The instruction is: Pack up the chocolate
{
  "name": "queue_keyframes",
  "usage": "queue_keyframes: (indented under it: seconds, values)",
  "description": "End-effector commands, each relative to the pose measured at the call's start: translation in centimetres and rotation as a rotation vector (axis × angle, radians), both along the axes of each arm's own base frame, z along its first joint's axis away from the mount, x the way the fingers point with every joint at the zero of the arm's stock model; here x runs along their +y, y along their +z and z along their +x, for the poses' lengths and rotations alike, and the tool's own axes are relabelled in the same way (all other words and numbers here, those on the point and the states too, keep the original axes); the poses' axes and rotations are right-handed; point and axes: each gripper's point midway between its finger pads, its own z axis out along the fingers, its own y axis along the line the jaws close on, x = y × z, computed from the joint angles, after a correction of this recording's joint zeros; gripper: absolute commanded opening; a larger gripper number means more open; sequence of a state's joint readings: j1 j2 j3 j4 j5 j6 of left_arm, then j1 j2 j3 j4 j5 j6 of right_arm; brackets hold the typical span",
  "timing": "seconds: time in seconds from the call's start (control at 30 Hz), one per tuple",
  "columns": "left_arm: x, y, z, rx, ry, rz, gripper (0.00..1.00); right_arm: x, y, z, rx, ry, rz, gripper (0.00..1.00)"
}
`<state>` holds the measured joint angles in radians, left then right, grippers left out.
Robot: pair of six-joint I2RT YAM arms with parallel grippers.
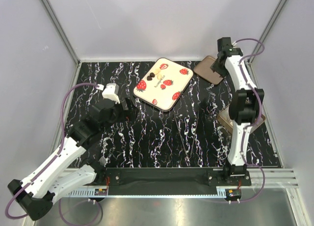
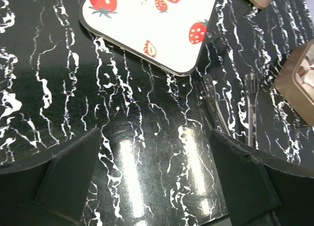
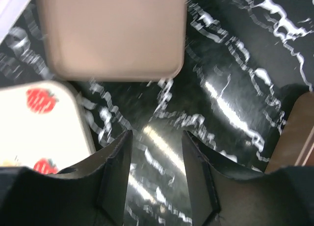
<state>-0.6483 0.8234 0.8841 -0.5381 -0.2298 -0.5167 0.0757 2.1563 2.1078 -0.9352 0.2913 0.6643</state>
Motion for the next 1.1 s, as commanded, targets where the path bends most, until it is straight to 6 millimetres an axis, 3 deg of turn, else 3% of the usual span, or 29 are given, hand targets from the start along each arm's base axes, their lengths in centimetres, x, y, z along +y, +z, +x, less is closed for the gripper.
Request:
queue_keyframes:
  seconds: [0.0,0.07,0.1,0.3,0.53,0.77,0.93,1.07]
  values:
    - [-1.3,1.6,0.2,-0.047,-0.043,-0.07,0.99,-3.7,-0.7,0.4,0.049,-0.133,-0.024,0.51]
    - [-1.8,1.4,0.0,-0.039,-0.069,-0.081,0.99,-4.4,-0.8,1.9,-0.002,-0.144,-0.011,0.49]
    - [-1.9,1.3,0.0,-0.037,-0.073,-0.082,0.99,-5.9,-1.3,2.3,-0.01,-0.168,-0.002,0.49]
    - [-1.6,1.4,0.5,-0.042,-0.061,-0.047,0.99,-7.1,-4.1,3.9,-0.01,-0.16,0.045,0.48]
    - [-1.7,0.9,0.9,-0.033,-0.05,-0.033,0.99,-5.7,-7.4,4.3,0.024,-0.129,0.119,0.48]
    - [-1.6,0.5,1.3,-0.022,-0.044,-0.002,0.99,-4.1,-7.1,5.9,-0.037,0.147,0.089,0.49]
    - [-1.9,0.3,1.7,-0.018,-0.045,0.007,0.99,-5.7,-7.3,5.2,0.017,0.13,0.003,0.49]
    - [-2.5,0.1,2.1,-0.005,-0.056,0.007,0.99,-6.5,-9.3,5.0,0.076,0.062,-0.004,0.5]
